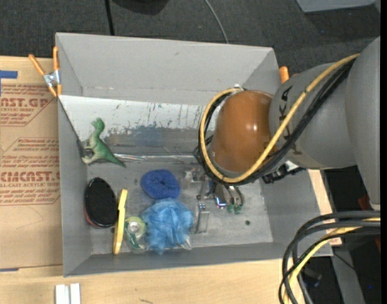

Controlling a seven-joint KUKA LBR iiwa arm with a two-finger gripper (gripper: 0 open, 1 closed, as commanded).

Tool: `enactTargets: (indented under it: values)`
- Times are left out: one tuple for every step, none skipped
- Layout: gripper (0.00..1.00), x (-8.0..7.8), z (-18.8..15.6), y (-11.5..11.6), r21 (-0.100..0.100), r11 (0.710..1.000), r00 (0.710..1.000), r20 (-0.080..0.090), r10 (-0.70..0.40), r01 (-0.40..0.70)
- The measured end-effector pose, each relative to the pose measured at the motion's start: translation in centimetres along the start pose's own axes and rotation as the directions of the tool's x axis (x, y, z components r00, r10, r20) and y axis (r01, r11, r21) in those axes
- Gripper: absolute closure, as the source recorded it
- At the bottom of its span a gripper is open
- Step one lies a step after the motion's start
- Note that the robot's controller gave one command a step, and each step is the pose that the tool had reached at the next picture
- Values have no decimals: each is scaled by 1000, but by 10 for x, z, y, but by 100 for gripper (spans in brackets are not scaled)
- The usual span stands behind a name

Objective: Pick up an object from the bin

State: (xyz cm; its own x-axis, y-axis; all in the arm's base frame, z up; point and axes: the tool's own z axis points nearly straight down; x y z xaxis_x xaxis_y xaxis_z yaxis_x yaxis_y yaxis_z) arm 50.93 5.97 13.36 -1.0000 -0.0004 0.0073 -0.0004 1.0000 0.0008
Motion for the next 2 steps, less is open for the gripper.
enactTargets:
  values:
    - [0,-2,-4,0,0,1000,1000,7,0,0]
    - [0,-29,32,36,1,999,999,7,-54,54]
